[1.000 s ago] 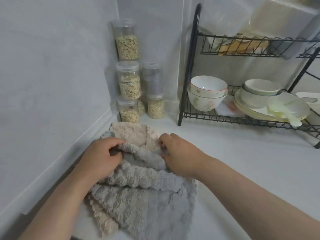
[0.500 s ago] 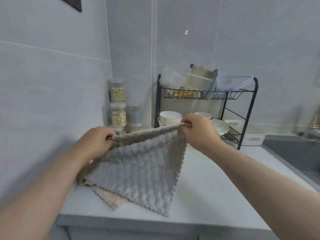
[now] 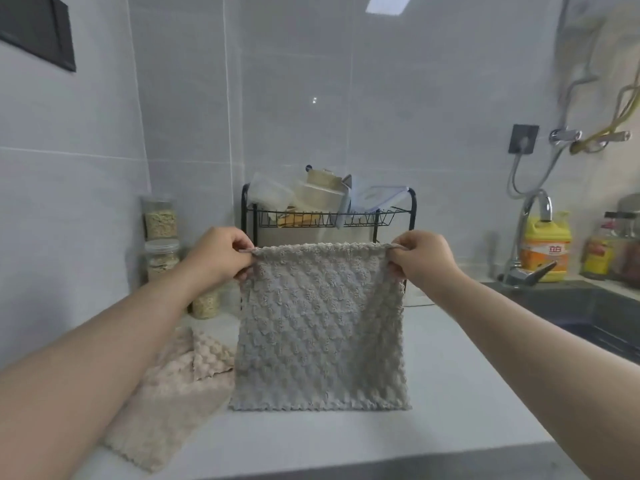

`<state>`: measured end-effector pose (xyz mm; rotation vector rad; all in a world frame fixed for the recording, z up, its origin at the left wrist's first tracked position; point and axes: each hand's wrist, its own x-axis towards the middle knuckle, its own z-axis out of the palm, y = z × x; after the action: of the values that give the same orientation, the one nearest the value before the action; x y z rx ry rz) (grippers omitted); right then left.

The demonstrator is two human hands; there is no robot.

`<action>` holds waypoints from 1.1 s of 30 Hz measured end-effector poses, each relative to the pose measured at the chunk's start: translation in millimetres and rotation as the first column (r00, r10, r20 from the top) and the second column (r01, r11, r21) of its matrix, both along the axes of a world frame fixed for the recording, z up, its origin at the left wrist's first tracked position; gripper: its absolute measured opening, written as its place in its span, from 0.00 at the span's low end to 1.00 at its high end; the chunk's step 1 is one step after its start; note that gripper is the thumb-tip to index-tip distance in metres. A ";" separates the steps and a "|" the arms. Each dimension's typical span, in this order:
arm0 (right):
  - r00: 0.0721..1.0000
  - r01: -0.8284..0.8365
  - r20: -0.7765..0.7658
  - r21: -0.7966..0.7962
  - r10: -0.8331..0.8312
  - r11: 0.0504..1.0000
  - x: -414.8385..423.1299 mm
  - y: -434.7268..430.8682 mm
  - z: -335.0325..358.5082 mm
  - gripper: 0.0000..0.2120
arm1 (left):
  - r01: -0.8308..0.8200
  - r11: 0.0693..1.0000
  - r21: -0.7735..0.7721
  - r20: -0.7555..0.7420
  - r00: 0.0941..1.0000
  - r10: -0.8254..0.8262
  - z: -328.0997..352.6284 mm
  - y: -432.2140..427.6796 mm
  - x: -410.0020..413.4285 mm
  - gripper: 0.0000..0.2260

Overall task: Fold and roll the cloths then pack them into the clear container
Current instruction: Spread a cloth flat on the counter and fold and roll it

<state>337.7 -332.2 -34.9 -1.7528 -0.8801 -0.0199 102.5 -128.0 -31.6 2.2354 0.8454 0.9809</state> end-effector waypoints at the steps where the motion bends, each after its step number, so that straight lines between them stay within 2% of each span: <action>1: 0.999 0.033 0.028 -0.009 -0.033 0.999 8.6 1.4 -1.2 0.06 | 0.002 1.000 0.030 -0.018 1.000 -0.001 1.5 0.5 12.7 0.07; 3: 0.995 0.081 0.055 -0.023 -0.079 0.996 21.8 3.5 -0.6 0.07 | -0.018 0.994 0.109 -0.049 0.999 0.023 7.5 -0.6 33.4 0.06; 6: 0.994 0.100 0.046 0.042 -0.102 0.994 34.5 3.0 7.8 0.09 | -0.037 0.987 0.158 0.017 0.999 0.035 17.6 0.4 54.0 0.06; 9: 0.997 0.075 0.009 0.124 -0.077 0.989 44.6 -3.1 12.2 0.07 | -0.043 0.983 0.176 0.097 0.995 0.026 19.4 -1.9 60.5 0.05; 13: 0.998 0.015 -0.063 0.102 -0.009 0.995 53.6 -15.9 -6.4 0.04 | 0.015 0.978 0.206 0.071 0.997 -0.031 1.9 -14.8 48.7 0.04; 16: 0.994 -0.049 -0.101 0.019 0.051 0.999 55.7 -29.0 -32.1 0.03 | 0.040 0.990 0.138 0.034 0.998 -0.045 -28.1 -24.8 34.0 0.07; 18: 0.989 -0.093 -0.122 -0.055 0.085 0.994 54.0 -39.9 -51.1 0.03 | 0.065 0.994 0.089 -0.046 0.997 -0.062 -54.2 -35.2 22.3 0.09; 21: 0.991 -0.119 -0.080 -0.245 0.102 0.962 43.7 -58.2 -82.4 0.02 | 0.114 0.992 0.052 -0.179 0.978 -0.103 -97.8 -50.5 2.1 0.12; 24: 0.992 -0.125 -0.023 -0.411 0.127 0.903 28.2 -74.0 -112.4 0.01 | 0.180 0.984 0.014 -0.353 0.921 -0.163 -132.7 -64.8 -13.8 0.10; 27: 0.973 -0.109 0.095 -0.621 0.212 0.776 16.9 -84.7 -129.8 0.02 | 0.240 0.970 -0.027 -0.497 0.839 -0.221 -151.9 -75.0 -21.0 0.05; 29: 0.948 -0.084 0.147 -0.737 0.281 0.670 13.6 -89.0 -133.9 0.04 | 0.273 0.958 -0.087 -0.509 0.814 -0.279 -154.3 -77.9 -23.0 0.04; 30: 0.943 -0.088 0.142 -0.767 0.302 0.635 13.6 -90.4 -134.0 0.04 | 0.276 0.955 -0.110 -0.498 0.816 -0.294 -154.4 -77.0 -22.8 0.06; 31: 0.945 -0.104 0.120 -0.772 0.305 0.627 14.0 -91.5 -132.6 0.04 | 0.263 0.958 -0.112 -0.479 0.831 -0.284 -153.9 -74.4 -21.7 0.09; 33: 0.956 -0.097 0.121 -0.729 0.267 0.678 14.6 -89.3 -130.2 0.07 | 0.207 0.978 -0.032 -0.454 0.868 -0.199 -151.7 -66.1 -16.4 0.10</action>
<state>352.4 -421.5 -165.1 -2.4141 -1.3513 0.3162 86.1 -194.0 -183.3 2.5530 0.7676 0.3644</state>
